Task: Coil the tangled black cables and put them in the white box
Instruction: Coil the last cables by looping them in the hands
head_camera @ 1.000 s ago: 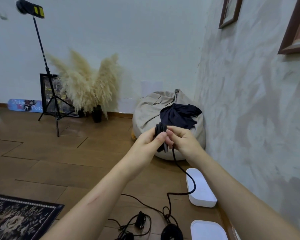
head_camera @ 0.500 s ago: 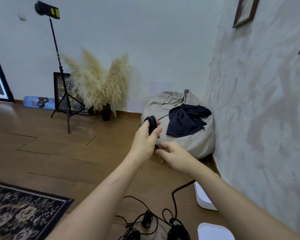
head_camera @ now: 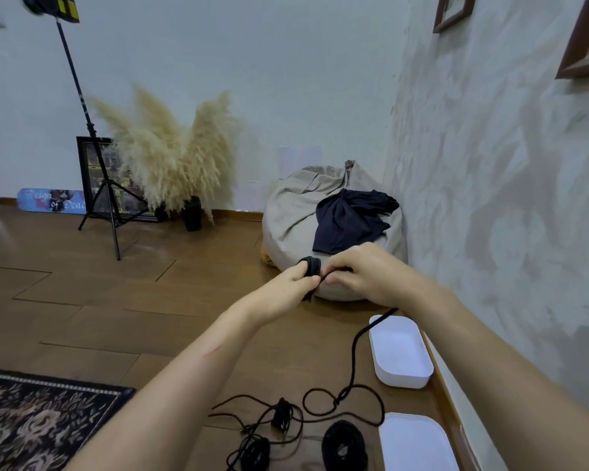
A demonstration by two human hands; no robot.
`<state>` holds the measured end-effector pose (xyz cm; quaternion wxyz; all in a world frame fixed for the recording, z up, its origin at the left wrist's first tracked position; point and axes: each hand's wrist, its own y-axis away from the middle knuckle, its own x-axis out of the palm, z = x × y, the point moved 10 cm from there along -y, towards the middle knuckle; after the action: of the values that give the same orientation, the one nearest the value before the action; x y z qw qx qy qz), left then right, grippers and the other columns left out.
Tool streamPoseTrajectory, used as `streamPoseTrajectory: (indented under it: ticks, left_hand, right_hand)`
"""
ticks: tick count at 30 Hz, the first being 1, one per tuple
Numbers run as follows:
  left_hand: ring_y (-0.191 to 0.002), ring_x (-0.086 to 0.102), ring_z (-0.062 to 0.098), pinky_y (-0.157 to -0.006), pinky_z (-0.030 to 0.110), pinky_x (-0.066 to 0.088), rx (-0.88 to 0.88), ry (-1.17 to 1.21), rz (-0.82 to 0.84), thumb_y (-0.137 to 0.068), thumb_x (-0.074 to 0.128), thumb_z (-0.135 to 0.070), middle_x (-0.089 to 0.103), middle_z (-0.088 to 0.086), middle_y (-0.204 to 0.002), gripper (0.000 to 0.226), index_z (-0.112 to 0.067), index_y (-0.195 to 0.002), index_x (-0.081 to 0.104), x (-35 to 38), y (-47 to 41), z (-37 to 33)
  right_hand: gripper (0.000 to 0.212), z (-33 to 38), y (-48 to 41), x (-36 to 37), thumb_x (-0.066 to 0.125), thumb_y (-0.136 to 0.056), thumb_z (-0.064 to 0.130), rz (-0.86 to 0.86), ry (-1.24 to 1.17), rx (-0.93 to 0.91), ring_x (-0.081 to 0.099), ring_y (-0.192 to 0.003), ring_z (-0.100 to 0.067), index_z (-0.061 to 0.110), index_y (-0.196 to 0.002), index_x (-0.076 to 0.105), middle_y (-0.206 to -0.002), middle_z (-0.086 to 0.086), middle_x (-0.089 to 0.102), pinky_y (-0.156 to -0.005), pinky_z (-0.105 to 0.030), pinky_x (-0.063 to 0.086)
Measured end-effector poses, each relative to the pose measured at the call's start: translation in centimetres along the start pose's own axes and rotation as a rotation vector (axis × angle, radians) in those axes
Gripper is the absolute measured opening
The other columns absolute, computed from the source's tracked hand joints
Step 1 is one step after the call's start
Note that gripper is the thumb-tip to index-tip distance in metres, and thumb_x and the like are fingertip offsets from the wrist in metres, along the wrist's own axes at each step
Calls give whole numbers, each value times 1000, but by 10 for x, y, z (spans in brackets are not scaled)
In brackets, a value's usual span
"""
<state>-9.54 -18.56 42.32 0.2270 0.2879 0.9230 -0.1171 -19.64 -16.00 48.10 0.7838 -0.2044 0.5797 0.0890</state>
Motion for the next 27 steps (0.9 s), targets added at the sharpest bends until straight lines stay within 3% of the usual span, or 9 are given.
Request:
streamPoseTrajectory:
  ticks: [2,6,8,11,15,19,22,24,27]
  left_hand:
    - [-95,52,12,-87,32,42,6,-3,42,-87,57,-32,57,-2,-102,30,-14,-112,57,4,3,-1]
    - [-90,59,3,-85,30,49,97,-168,-25,-101,62,-35,64,-10,-102,17,-24,-114,58,4,8,-5]
    - [-82,57,9,-80,38,51,89,-198,-80,-104,56,-35,63,-3,-92,17,-18,-105,58,-2,12,-6]
    - [-81,60,19,-81,46,53,57,-261,-164,-106,52,-37,67,9,-95,24,-15,-101,59,-15,19,-4]
    - [-90,64,31,-82,49,54,-56,-300,-254,-105,50,-42,68,11,-96,33,-11,-101,58,-23,25,12]
    - [-90,65,32,-83,51,53,-110,-275,-342,-105,50,-41,69,11,-97,33,-10,-98,55,-31,25,18]
    - [-89,64,31,-82,51,52,-126,-302,-373,-105,49,-42,68,11,-96,35,-8,-97,54,-30,26,19]
    - [-88,64,30,-81,51,52,-131,-325,-386,-105,50,-42,68,10,-95,34,-9,-98,54,-29,26,17]
    - [-87,65,28,-77,48,53,-107,-332,-393,-105,50,-42,67,10,-92,34,-10,-96,54,-23,24,13]
  right_hand:
    - [36,1,0,-5,48,-81,54,-43,-11,-5,62,-80,-12,33,-91,75,-82,10,72,-75,-45,52]
    - [18,7,-1,-6,64,-90,42,-111,-40,-50,62,-79,-12,30,-89,76,-81,9,72,-75,-46,52]
    - [21,7,-2,-7,65,-88,47,-155,-65,-69,62,-79,-10,30,-88,76,-80,11,70,-74,-44,52]
    - [35,0,-3,-8,65,-81,64,-228,-72,-46,55,-79,-11,30,-82,71,-79,11,61,-71,-38,48]
    - [31,7,-3,-2,70,-86,58,-350,193,-86,46,-85,-18,28,-90,76,-88,7,53,-72,-32,41]
    - [18,-5,-13,8,59,-99,43,-315,303,70,64,-88,-27,32,-102,73,-90,4,65,-70,-40,54]
    - [19,-19,-13,19,57,-99,35,-277,296,165,64,-90,-30,23,-106,69,-95,-1,67,-75,-42,54]
    - [25,-25,-10,26,62,-97,41,-247,197,179,61,-94,-27,19,-109,68,-102,-2,62,-81,-42,51]
    - [30,-32,-6,29,65,-94,49,-260,64,202,56,-88,-23,19,-96,66,-96,-1,59,-75,-40,47]
